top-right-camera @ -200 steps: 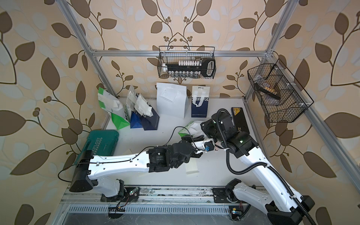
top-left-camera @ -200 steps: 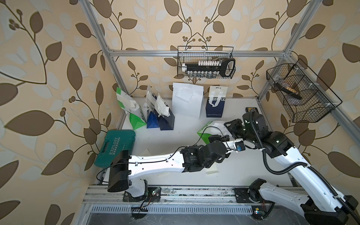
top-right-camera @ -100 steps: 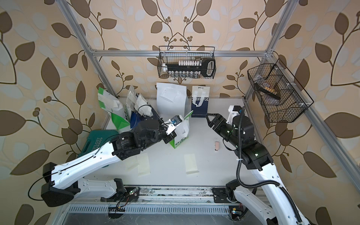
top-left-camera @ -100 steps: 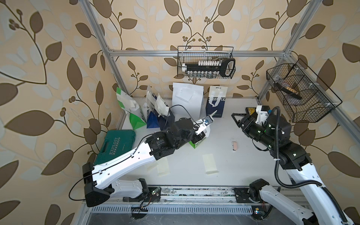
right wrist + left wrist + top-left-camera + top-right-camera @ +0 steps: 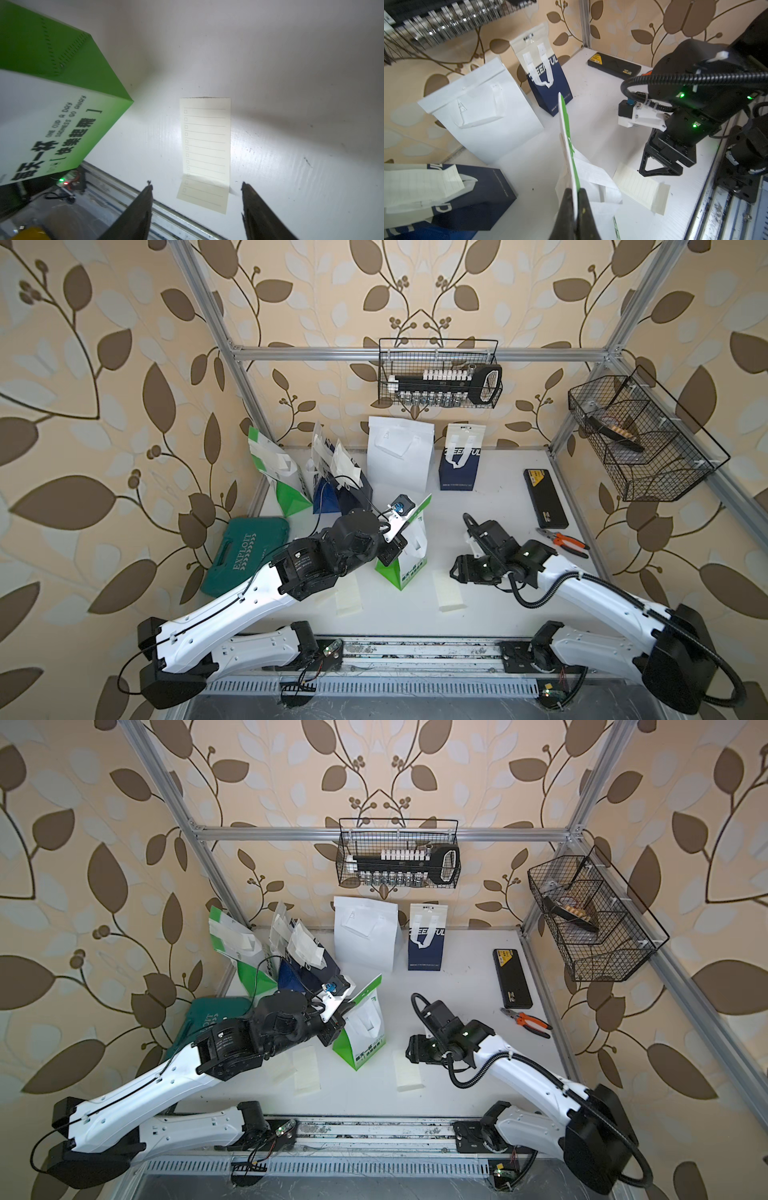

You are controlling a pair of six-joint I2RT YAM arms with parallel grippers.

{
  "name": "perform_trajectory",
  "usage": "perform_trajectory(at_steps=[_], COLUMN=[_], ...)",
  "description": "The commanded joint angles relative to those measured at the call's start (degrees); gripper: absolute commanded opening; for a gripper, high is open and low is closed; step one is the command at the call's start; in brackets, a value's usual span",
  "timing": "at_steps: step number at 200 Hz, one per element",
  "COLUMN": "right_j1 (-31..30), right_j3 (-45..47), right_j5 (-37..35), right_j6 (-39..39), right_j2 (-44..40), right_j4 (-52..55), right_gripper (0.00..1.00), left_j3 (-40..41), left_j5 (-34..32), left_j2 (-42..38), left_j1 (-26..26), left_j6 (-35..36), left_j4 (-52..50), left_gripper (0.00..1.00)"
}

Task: Staple the receipts to the bags
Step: Pick up the receipt from the center of the board.

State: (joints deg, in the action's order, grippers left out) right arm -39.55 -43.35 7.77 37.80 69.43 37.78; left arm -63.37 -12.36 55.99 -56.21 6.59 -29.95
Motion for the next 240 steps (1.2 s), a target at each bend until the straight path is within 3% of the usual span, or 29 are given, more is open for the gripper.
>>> perform_trajectory(at_steps=[1, 30, 92, 129, 159, 192, 230, 240], right_j1=[-2.7, -4.0, -4.3, -7.4, -8.5, -8.6, -9.0, -9.0], right_j3=[-2.4, -4.7, -8.7, -11.3, -11.1, -9.1, -7.6, -7.1], right_j5=[-5.6, -10.0, -14.1, -18.3, -16.4, -13.2, -15.4, -16.3], right_j6=[-6.0, -6.7, -7.8, -8.9, -9.5, -9.0, -8.3, -8.4], right_j2=[4.5, 11.1, 22.1, 28.1, 32.4, 35.1, 32.5, 31.8], right_j4=[-1.8, -3.4, -3.6, -0.1, 0.8, -1.8, -3.8, -4.9], right_gripper=[0.65, 0.63, 0.60, 0.53, 0.48, 0.34, 0.01, 0.00], left_j3=[-0.6, -1.5, -2.0, -1.9, -2.0, -1.4, -1.8, -1.9], left_j5=[-2.4, -7.5, -6.7, -7.0, -6.7, -5.8, -3.4, -2.5], left_j2=[-2.1, -4.1, -5.8, -6.7, -6.9, -6.8, -6.3, -6.3], left_j1=[0.2, 0.5, 0.7, 0.7, 0.7, 0.7, 0.7, 0.8], left_j6=[-4.5, -6.6, -7.8, -7.2, -6.8, -5.7, -4.5, -4.2], left_j4=[-2.4, -6.9, -8.9, -8.7, -8.6, -8.1, -7.9, -7.8], left_gripper=[0.00, 0.00, 0.00, 0.00, 0.00, 0.00, 0.00, 0.00])
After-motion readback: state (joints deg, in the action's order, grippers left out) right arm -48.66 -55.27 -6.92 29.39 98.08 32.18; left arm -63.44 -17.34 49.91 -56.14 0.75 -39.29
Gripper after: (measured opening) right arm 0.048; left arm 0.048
